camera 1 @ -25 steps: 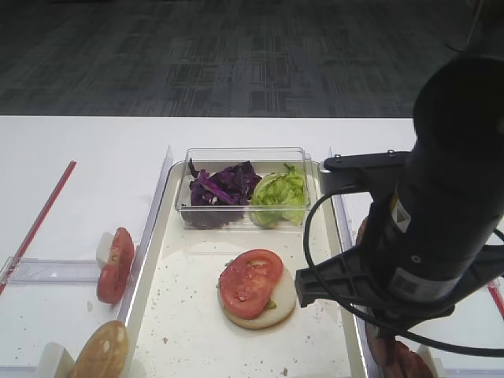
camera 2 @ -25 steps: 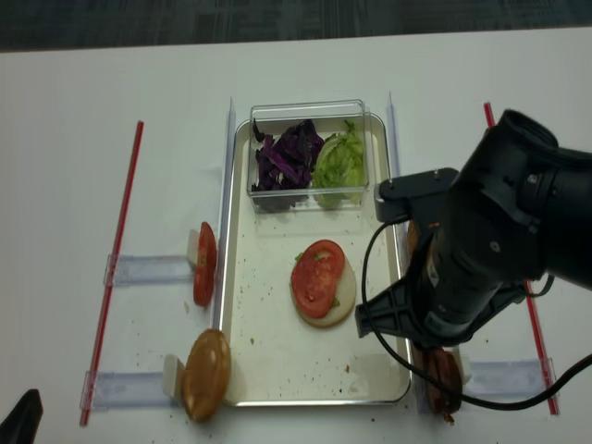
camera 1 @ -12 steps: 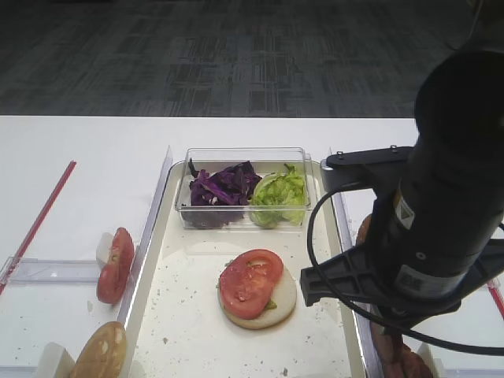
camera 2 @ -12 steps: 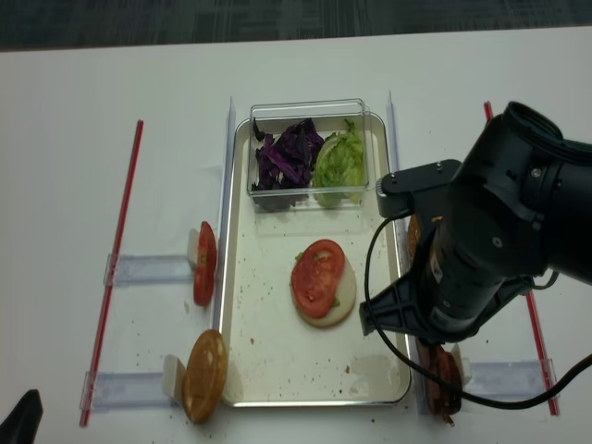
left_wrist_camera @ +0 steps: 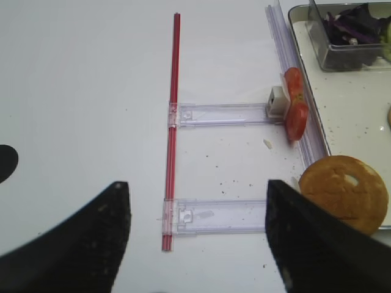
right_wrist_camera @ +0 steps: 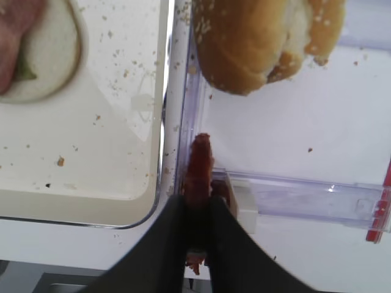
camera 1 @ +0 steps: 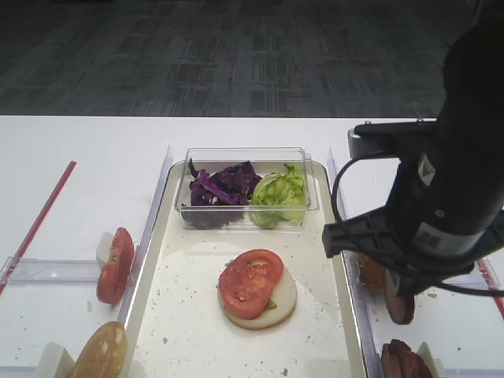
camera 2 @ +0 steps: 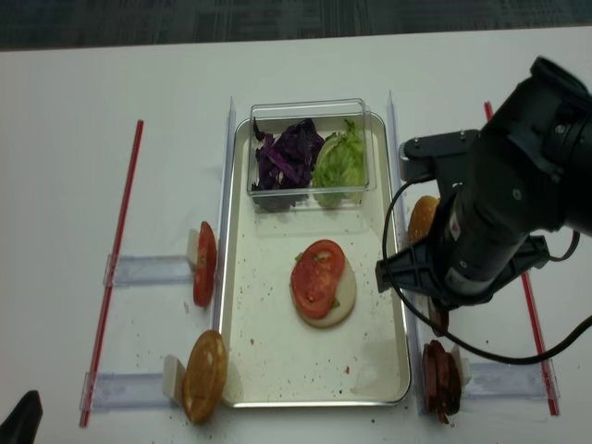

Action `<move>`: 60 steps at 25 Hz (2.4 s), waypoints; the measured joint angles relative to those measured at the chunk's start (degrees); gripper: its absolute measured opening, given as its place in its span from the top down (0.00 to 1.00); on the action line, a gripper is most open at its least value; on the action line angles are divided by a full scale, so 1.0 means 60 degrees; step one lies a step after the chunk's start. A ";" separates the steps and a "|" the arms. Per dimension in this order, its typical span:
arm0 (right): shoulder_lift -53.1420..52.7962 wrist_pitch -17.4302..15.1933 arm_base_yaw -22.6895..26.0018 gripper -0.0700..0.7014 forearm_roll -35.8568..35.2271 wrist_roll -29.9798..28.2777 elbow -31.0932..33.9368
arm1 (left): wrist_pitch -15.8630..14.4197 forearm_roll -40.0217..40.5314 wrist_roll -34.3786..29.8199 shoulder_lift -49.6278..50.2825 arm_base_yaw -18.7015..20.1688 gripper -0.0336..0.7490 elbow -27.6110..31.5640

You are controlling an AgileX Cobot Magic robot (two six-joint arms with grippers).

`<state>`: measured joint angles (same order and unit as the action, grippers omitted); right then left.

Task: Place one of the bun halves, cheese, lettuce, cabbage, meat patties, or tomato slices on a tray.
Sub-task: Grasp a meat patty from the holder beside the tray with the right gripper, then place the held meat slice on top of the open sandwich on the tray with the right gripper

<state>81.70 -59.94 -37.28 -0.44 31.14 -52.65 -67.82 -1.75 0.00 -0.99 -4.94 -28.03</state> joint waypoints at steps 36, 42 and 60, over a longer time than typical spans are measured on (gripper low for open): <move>0.1773 0.1433 0.1287 0.76 -0.7472 -0.6717 -0.2301 | 0.0000 0.0000 0.0000 0.0000 0.0000 0.40 0.0000; 0.2565 0.1498 0.1287 0.76 -0.7492 -0.6965 -0.2301 | 0.0000 0.0000 0.0000 0.0000 0.0000 0.40 0.0000; 0.4013 0.1764 0.1287 0.76 -0.7571 -0.7305 -0.2321 | 0.0000 0.0000 0.0000 0.0000 0.0000 0.40 0.0000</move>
<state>105.78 -49.36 -29.55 -45.87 -12.70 -66.57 -67.82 -1.75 0.00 -0.99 -4.94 -28.03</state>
